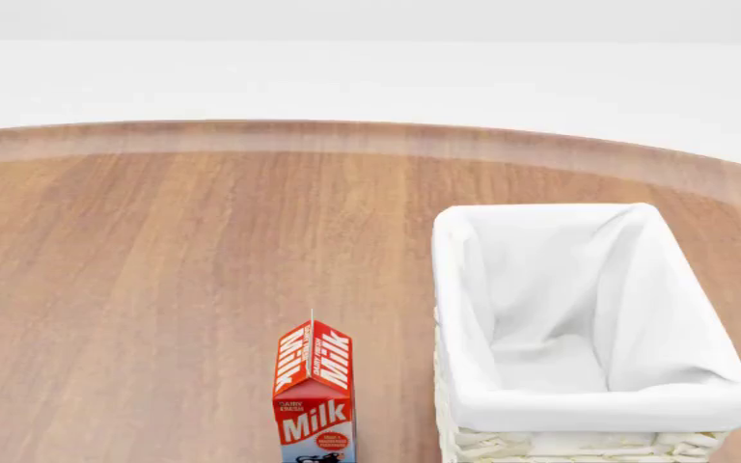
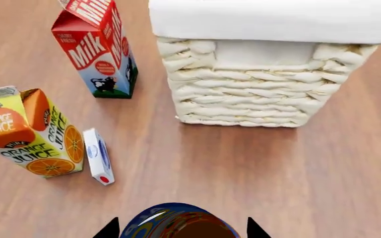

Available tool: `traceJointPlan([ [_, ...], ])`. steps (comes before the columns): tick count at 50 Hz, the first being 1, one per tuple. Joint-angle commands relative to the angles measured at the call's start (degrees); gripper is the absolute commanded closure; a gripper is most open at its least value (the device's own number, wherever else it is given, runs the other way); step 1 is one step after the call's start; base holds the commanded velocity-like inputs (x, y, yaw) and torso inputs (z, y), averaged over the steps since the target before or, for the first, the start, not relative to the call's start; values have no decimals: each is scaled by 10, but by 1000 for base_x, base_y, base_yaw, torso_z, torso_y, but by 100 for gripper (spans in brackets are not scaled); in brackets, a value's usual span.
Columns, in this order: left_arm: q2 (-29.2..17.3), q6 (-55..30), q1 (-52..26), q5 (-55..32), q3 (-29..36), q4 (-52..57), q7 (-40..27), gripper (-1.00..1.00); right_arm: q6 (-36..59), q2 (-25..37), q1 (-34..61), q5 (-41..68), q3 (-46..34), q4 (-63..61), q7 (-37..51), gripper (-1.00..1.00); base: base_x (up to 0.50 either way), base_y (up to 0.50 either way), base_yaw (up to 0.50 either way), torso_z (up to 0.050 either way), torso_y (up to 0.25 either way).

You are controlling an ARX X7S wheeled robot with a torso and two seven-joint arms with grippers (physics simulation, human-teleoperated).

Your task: Pick up the alphabet soup and the tomato sauce, and put them in the basket.

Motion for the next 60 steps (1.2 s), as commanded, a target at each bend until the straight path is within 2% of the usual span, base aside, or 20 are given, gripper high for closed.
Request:
traceJointPlan([
  [1, -10, -2, 1, -5, 6, -1, -12, -100, 57, 28, 77, 18, 51, -71, 34, 100, 0, 0, 0, 0, 0],
  [10, -14, -5, 0, -5, 11, -1, -17, -100, 138, 47, 211, 136, 129, -128, 71, 100, 0, 0, 0, 0, 0],
  [17, -20, -5, -1, -8, 14, -3, -24, -100, 191, 36, 300, 215, 175, -137, 91, 100, 0, 0, 0, 0, 0],
  [23, -26, -1, 1, -10, 18, -7, -31, -100, 259, -4, 417, 308, 212, -117, 121, 100, 0, 0, 0, 0, 2],
  [28, -31, 4, 4, -15, 20, -10, -38, -100, 304, -36, 492, 347, 225, -85, 134, 100, 0, 0, 0, 0, 0],
  [29, -32, 3, 4, -16, 20, -10, -39, -100, 291, -37, 467, 314, 222, -84, 124, 100, 0, 0, 0, 0, 0],
  [30, -33, 0, 2, -16, 21, -8, -40, -100, 308, -42, 501, 348, 227, -71, 131, 100, 0, 0, 0, 0, 0],
  [31, -34, -1, 2, -17, 21, -7, -40, -100, 306, -48, 491, 323, 225, -63, 123, 100, 0, 0, 0, 0, 0],
  [35, -38, 2, 4, -19, 21, -11, -45, -100, 350, -74, 580, 379, 235, -16, 133, 100, 0, 0, 0, 0, 0],
  [45, -45, -7, 1, -24, 24, -5, -53, -100, 405, -146, 658, 359, 221, 69, 128, 100, 0, 0, 0, 0, 1],
  [60, -53, -6, 0, -26, 28, -8, -60, -100, 439, -254, 722, 236, 190, 235, 53, 100, 0, 0, 0, 0, 0],
])
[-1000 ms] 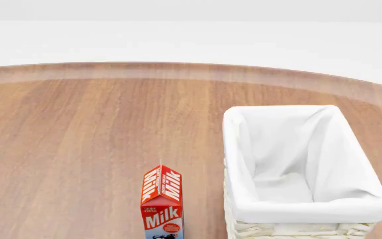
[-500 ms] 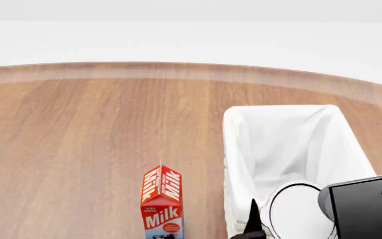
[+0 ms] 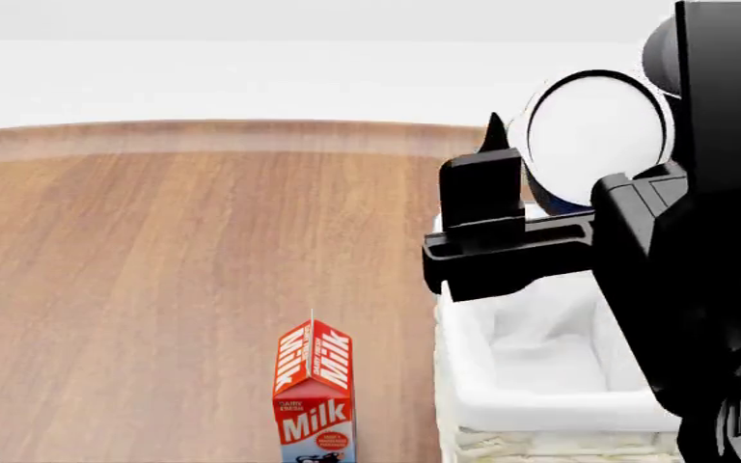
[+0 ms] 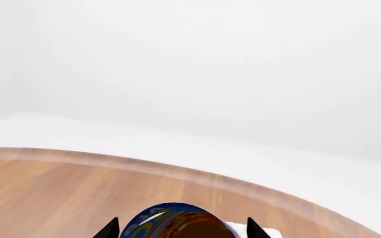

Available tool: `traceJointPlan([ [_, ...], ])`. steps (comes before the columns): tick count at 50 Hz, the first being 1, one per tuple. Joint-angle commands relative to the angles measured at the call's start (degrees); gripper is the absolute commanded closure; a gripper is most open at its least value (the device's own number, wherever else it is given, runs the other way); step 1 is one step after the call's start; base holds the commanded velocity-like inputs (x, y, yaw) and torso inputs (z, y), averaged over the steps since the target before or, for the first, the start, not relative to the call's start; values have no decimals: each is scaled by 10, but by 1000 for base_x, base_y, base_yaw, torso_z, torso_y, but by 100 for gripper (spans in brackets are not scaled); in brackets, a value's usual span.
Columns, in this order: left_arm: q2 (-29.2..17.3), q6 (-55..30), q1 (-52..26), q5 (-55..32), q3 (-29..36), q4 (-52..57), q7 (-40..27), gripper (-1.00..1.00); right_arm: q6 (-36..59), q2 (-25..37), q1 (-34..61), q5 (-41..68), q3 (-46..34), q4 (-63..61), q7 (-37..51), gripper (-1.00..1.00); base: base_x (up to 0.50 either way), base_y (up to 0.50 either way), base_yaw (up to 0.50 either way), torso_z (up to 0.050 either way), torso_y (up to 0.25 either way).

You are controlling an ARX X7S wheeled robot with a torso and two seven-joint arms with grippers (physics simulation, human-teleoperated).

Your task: Pick up the alphabet soup and the tomato sauce, and put them in the basket.

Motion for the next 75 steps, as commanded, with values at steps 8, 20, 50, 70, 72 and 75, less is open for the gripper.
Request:
traceJointPlan([
  [8, -11, 7, 3, -7, 4, -6, -12, -100, 35, -112, 76, -155, -24, 191, -103, 100, 0, 0, 0, 0, 1],
  [20, -18, 4, 0, -11, 11, -7, -21, -100, -39, -178, 50, -290, -57, 335, -225, 100, 0, 0, 0, 0, 1],
  [50, -34, -2, -4, -18, 22, -7, -38, -100, -223, -316, -40, -444, -101, 654, -369, 100, 0, 0, 0, 0, 1],
  [70, -43, 20, 4, -22, 30, -27, -50, -100, -311, -379, -98, -492, -118, 818, -422, 100, 0, 0, 0, 1, 1],
  [72, -44, 24, 5, -23, 29, -29, -51, -100, -314, -382, -99, -492, -117, 830, -425, 100, 0, 0, 0, 0, 0],
  [75, -45, 25, 5, -23, 32, -33, -53, -100, -316, -383, -101, -491, -115, 838, -423, 100, 0, 0, 0, 0, 3],
])
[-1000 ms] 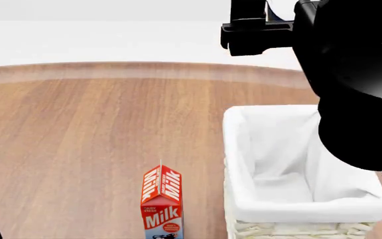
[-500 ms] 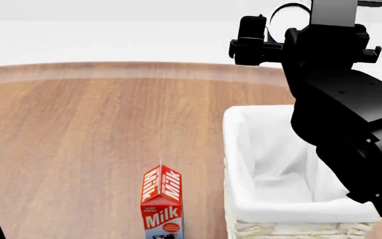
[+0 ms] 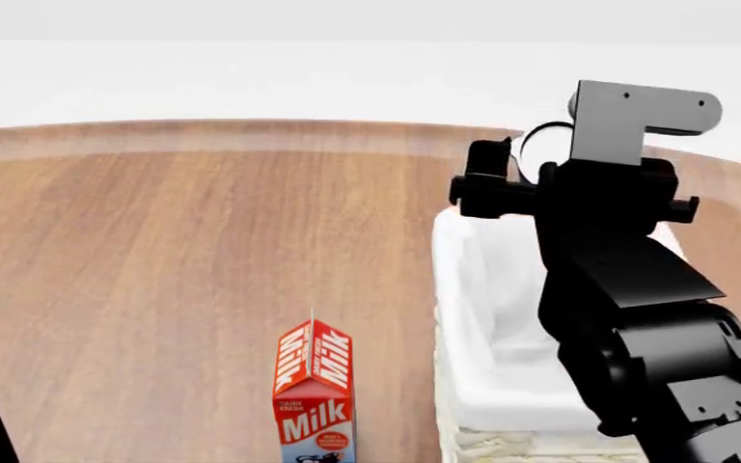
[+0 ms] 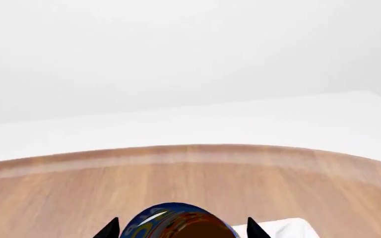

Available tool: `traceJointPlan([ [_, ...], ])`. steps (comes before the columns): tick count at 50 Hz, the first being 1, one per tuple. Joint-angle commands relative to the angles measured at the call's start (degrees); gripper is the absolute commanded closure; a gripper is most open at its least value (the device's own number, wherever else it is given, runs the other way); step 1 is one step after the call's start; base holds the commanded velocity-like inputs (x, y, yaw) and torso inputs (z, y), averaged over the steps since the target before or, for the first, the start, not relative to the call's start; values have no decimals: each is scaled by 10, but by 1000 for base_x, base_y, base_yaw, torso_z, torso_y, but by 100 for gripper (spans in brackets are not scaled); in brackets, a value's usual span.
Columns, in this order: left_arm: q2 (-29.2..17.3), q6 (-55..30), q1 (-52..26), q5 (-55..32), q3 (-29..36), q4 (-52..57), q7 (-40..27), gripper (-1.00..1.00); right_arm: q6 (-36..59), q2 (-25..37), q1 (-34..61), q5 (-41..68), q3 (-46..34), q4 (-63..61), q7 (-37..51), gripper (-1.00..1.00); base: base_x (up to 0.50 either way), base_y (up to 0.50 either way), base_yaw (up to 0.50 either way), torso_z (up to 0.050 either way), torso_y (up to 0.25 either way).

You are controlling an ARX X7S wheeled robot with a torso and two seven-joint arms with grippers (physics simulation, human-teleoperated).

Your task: Pick up the alphabet soup and the tomato sauce, and put them in the basket.

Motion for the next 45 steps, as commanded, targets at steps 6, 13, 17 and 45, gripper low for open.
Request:
traceJointPlan([
  [6, -7, 9, 3, -2, 7, -10, -9, -100, -42, -28, -21, -37, 18, 92, -28, 100, 0, 0, 0, 0, 0],
  [13, -10, 14, 7, -6, 5, -14, -14, -100, -62, -42, -29, -26, 35, 149, -44, 100, 0, 0, 0, 0, 1],
  [17, -12, 16, 7, -8, 5, -16, -15, -100, -62, -46, -34, -21, 41, 166, -39, 100, 0, 0, 0, 0, 0],
  [45, -23, 33, 12, -12, 13, -33, -29, -100, -107, -96, -39, -38, 56, 296, -104, 100, 0, 0, 0, 0, 1],
])
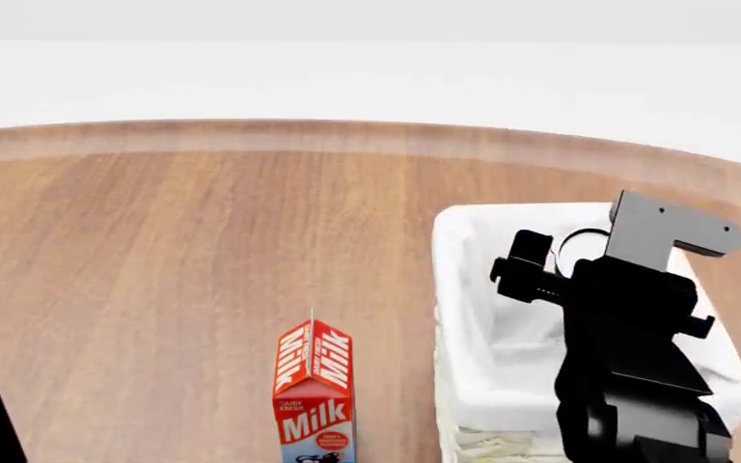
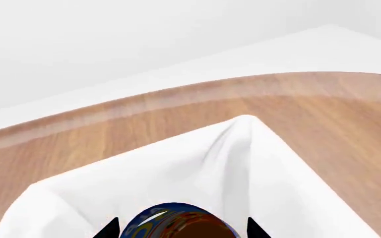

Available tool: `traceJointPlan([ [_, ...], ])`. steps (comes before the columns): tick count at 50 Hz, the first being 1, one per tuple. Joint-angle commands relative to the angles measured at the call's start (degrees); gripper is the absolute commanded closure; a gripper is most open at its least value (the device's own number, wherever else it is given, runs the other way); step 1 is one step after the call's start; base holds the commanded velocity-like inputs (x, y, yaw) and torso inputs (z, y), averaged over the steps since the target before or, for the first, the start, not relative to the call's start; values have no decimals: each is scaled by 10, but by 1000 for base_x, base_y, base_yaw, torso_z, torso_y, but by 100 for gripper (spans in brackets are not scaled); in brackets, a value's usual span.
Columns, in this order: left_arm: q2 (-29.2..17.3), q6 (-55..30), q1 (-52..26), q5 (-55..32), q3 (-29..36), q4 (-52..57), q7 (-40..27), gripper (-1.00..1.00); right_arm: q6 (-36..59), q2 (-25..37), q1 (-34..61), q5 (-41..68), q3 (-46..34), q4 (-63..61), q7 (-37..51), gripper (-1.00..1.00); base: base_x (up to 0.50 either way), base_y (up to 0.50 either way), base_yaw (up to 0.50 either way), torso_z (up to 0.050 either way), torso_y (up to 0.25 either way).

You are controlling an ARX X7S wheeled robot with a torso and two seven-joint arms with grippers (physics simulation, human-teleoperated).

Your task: Pick up the alphabet soup and the tomato sauce, and put them in the basket.

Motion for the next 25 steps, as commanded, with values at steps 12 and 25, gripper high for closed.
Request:
traceJointPlan([
  [12, -9, 7, 2, -6, 3, -9, -10, -100, -6, -15, 0, -57, 28, 25, -18, 100, 0, 0, 0, 1, 1],
  [25, -14, 6, 4, -8, 4, -5, -15, -100, -2, -15, -2, -70, 44, 23, -18, 100, 0, 0, 0, 0, 1],
])
